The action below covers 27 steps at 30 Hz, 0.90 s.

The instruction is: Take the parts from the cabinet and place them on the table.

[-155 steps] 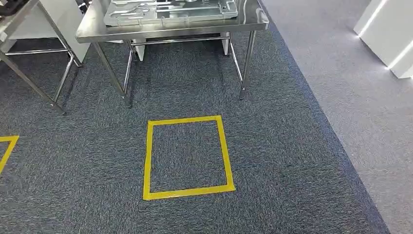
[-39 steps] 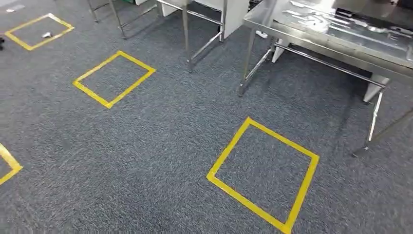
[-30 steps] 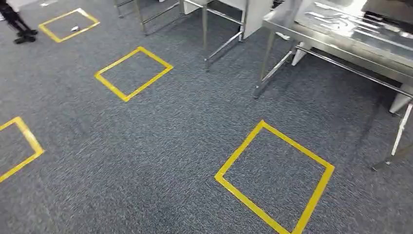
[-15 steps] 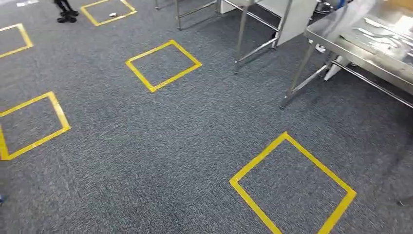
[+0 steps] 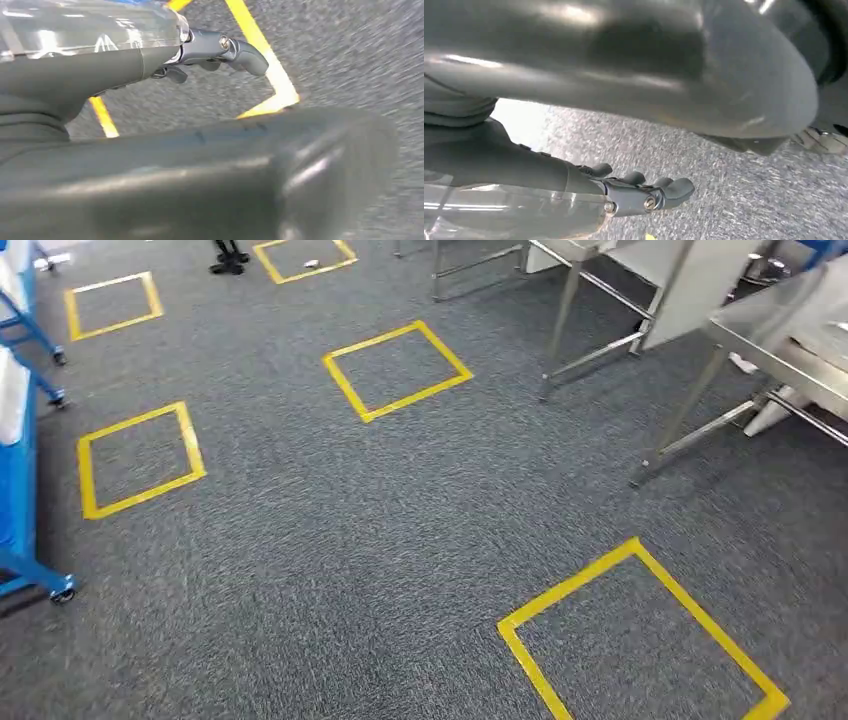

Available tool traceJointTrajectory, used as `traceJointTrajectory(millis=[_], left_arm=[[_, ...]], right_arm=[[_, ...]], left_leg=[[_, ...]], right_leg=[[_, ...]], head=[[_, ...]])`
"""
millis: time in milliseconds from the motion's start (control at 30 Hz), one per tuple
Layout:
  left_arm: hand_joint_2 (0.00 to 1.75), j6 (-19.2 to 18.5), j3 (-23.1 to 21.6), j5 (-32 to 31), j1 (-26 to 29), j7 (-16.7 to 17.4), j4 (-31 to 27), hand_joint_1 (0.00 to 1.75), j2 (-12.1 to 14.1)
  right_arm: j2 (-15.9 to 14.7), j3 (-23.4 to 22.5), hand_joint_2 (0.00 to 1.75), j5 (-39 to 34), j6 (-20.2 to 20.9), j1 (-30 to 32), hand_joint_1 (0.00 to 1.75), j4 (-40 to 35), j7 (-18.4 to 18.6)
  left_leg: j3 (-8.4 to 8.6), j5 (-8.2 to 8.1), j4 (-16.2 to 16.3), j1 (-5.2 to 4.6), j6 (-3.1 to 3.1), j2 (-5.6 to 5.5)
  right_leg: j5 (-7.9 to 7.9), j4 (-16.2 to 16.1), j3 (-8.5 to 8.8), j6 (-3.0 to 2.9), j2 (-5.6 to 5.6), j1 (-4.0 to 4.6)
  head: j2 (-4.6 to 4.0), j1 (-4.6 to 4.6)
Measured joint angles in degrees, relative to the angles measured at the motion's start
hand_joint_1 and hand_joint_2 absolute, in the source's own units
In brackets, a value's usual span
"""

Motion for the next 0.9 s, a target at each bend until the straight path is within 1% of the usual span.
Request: traceJointTrajectory(millis=[33,67,100,133,167,200,233,267,300,333,367,400,433,467,500,533,567,600,633,667,700,733,767,800,833,867,900], left_arm=[[0.0,0.0,-0.07,0.09,-0.28,-0.31,0.0,0.0,-0.28],[0.0,0.0,-0.09,0.15,-0.31,-0.61,0.0,0.0,-0.44],[0.0,-0.04,-0.11,0.31,-0.32,-0.92,0.0,0.0,-0.59],[0.0,-0.09,-0.11,0.39,-0.44,-1.25,0.0,0.0,-0.79],[0.0,-0.09,-0.11,0.57,-0.71,-1.36,0.0,0.0,-0.98],[0.0,-0.09,-0.11,0.68,-1.2,-1.38,0.0,0.0,-1.27],[0.0,-0.02,-0.13,0.72,-1.37,-1.29,0.0,0.0,-1.76],[0.0,0.15,-0.13,0.48,-1.16,-0.79,0.0,0.0,-2.01],[0.0,0.42,-0.18,0.06,-0.79,-0.13,0.02,0.0,-2.38],[0.0,0.88,-0.33,-0.37,-0.59,0.92,0.02,0.0,-2.67],[0.0,1.38,-0.57,-0.41,-0.35,1.64,0.13,0.0,-3.74],[0.0,1.93,-0.61,-0.24,-0.36,2.12,0.15,0.0,-3.96],[0.0,2.32,-0.61,-0.02,-0.47,2.31,0.15,0.0,-4.77],[0.0,2.65,-0.61,0.31,-0.6,2.33,0.15,0.0,-5.2],[0.0,2.84,-0.59,0.75,-0.58,2.44,0.15,0.0,-5.66],[0.0,3.15,-0.48,1.29,-0.54,2.6,0.15,0.0,-6.01],[0.0,3.3,-0.39,1.68,-0.39,2.99,0.15,0.0,-6.16],[0.0,3.41,-0.24,2.04,-0.26,3.58,0.15,0.0,-6.45],[0.0,3.48,0.04,2.38,-0.21,4.02,0.15,0.0,-6.62],[0.0,3.52,0.35,2.47,-0.2,4.21,0.15,0.0,-6.84],[0.0,3.59,0.55,2.6,-0.2,4.35,0.15,0.0,-6.97],[0.0,3.67,0.61,2.76,-0.28,4.56,0.15,0.0,-6.97],[0.0,3.78,0.72,2.91,-0.26,4.74,0.15,0.0,-6.97],[0.0,3.83,0.92,3.19,-0.09,5.31,0.15,0.0,-7.02],[0.0,3.96,1.22,3.54,0.13,5.74,0.15,0.0,-7.06],[0.0,3.96,1.57,3.67,0.21,5.96,0.15,0.0,-7.08],[0.0,3.93,1.88,3.98,0.24,6.09,0.15,0.0,-7.12]], right_arm=[[-0.27,-0.13,0.0,0.02,0.15,0.09,0.0,0.0,0.22],[-0.5,-0.18,0.0,0.04,0.32,0.15,0.0,0.0,0.39],[-0.66,-0.18,0.0,0.13,0.46,0.19,0.0,0.0,0.68],[-0.83,-0.2,0.0,0.22,0.68,0.2,0.0,0.0,1.09],[-1.1,-0.22,0.0,0.33,0.85,0.2,0.0,0.0,1.47],[-1.57,-0.29,0.0,0.39,1.02,0.29,0.0,0.0,1.94],[-2.04,-0.4,0.0,0.37,1.11,0.34,0.0,0.0,2.27],[-2.43,-0.7,0.0,0.06,1.16,0.33,0.0,0.0,2.65],[-2.69,-1.03,0.0,-0.42,1.44,0.3,0.0,0.0,2.82],[-3.06,-1.42,0.0,-0.9,1.81,0.35,0.0,-0.02,3.15],[-3.57,-1.8,0.0,-1.03,2.4,0.62,0.0,-0.02,3.56],[-3.76,-2.04,0.0,-1.03,3.04,0.98,0.0,-0.02,3.85],[-4.02,-2.23,0.0,-0.86,3.67,1.43,0.0,-0.02,4.28],[-4.2,-2.36,0.0,-0.39,4.04,1.72,0.0,-0.02,4.68],[-4.33,-2.36,0.0,0.31,4.39,1.95,0.0,-0.02,5.09],[-4.55,-2.36,0.0,1.0,4.63,2.09,0.0,-0.02,5.27],[-4.66,-2.36,0.0,1.31,4.46,2.2,0.0,-0.02,5.18],[-4.83,-2.36,0.0,1.51,3.65,2.28,0.0,-0.02,4.74],[-5.12,-2.34,0.0,1.66,3.1,2.25,0.0,-0.02,4.22],[-5.42,-2.34,0.0,1.7,2.71,2.28,0.0,-0.02,3.96],[-5.69,-2.34,0.0,1.7,2.58,2.33,0.0,-0.02,3.82],[-5.73,-2.34,0.0,1.7,2.34,2.25,0.0,-0.02,3.43],[-5.99,-2.34,0.0,1.7,1.57,2.11,0.0,-0.04,2.73],[-6.3,-2.34,0.0,1.68,0.15,1.85,0.0,-0.15,1.44],[-6.67,-2.34,0.0,1.64,-1.09,1.48,0.0,-0.26,0.05],[-6.82,-2.36,0.0,1.57,-2.15,1.4,0.0,-0.28,-1.1],[-7.22,-2.36,0.0,1.53,-2.76,1.39,0.0,-0.35,-2.19]], left_leg=[[-0.31,0.55,0.63,0.06,-0.01,0.17],[1.0,2.2,-1.69,0.1,0.02,0.42],[3.33,4.44,-6.01,0.14,0.09,0.73],[6.41,6.84,-11.57,0.15,0.24,1.66],[8.89,8.05,-15.85,0.05,0.5,4.04],[9.25,7.44,-17.27,-0.69,1.14,4.97],[9.0,7.54,-17.18,-0.64,1.69,4.08],[8.83,7.47,-17.19,-0.76,1.91,3.65],[8.82,7.42,-17.25,-0.78,2.26,3.06],[9.28,7.78,-17.79,-0.62,2.77,2.55],[9.45,8.04,-17.93,-0.39,3.12,2.17],[9.34,8.11,-17.95,-0.39,3.34,1.63],[9.23,8.25,-17.93,-0.43,3.73,0.98],[9.15,8.25,-17.91,-0.5,3.83,0.33],[9.14,8.25,-17.87,-0.59,3.87,-0.42],[9.22,8.24,-17.84,-0.61,3.87,-1.38],[9.35,8.21,-17.81,-0.61,3.83,-2.13],[9.49,8.14,-17.77,-0.59,3.73,-3.07],[9.64,8.05,-17.69,-0.59,3.6,-3.88],[9.67,7.92,-17.58,-0.57,3.39,-4.55],[9.48,7.83,-17.49,-0.73,3.11,-4.86],[9.27,7.73,-17.22,-0.77,2.85,-5.56],[9.2,7.92,-17.42,-0.64,2.5,-5.8],[9.04,7.98,-17.67,-0.55,2.19,-6.33],[9.07,8.03,-17.84,-0.6,1.74,-6.89],[9.12,7.61,-17.2,-0.69,1.61,-5.24],[8.36,6.37,-15.52,-0.87,1.48,-2.12]], right_leg=[[-0.05,0.0,0.05,0.05,-0.89,0.08],[-0.14,0.02,0.11,0.1,-1.53,0.11],[-0.22,0.05,0.24,0.21,-2.08,0.11],[-0.35,0.08,0.43,0.4,-2.59,0.11],[-0.5,0.14,0.61,0.66,-3.08,0.31],[-0.82,0.43,0.59,1.17,-3.54,0.7],[-0.75,0.19,0.76,1.54,-4.01,0.63],[-0.84,0.08,0.94,1.82,-4.44,0.58],[-0.88,-0.09,1.19,2.14,-5.0,0.57],[-1.12,0.12,1.34,2.65,-4.85,0.37],[-1.98,1.08,1.1,3.05,-2.21,0.08],[-3.93,3.56,-0.05,3.09,-0.08,0.12],[-6.74,8.5,-2.4,3.16,1.13,0.11],[-8.6,12.86,-4.54,3.17,1.5,0.12],[-9.72,16.5,-6.45,3.18,1.68,0.12],[-9.25,18.32,-7.7,3.16,1.75,0.11],[-7.59,17.04,-7.43,3.12,1.79,0.11],[-4.37,12.61,-5.71,3.0,1.95,0.07],[-1.38,7.24,-3.51,2.85,2.4,-0.01],[0.94,1.96,-1.3,2.67,4.06,-0.18],[0.0,1.39,-1.08,2.59,5.97,-0.22],[0.5,0.66,-0.99,2.28,5.7,0.15],[0.49,0.82,-1.03,2.03,5.12,0.18],[0.41,0.85,-0.91,1.67,4.67,0.37],[0.52,0.6,-0.74,1.23,4.05,0.21],[0.85,0.03,-0.53,0.65,3.24,-0.13],[0.8,-0.12,-0.4,0.18,2.71,-0.03]], head=[[0.0,0.0],[0.0,0.0],[0.0,0.0],[0.0,0.0],[0.0,0.0],[0.0,0.0],[0.0,0.04],[0.0,0.04],[0.0,0.04],[0.0,0.04],[0.0,0.04],[0.0,0.04],[0.0,0.04],[0.0,0.04],[0.0,0.04],[0.0,0.04],[0.0,0.04],[0.0,0.04],[0.0,0.04],[0.0,0.04],[0.0,0.04],[0.0,0.04],[0.0,0.04],[0.0,0.02],[0.0,0.02],[0.0,0.02],[0.0,0.02]])
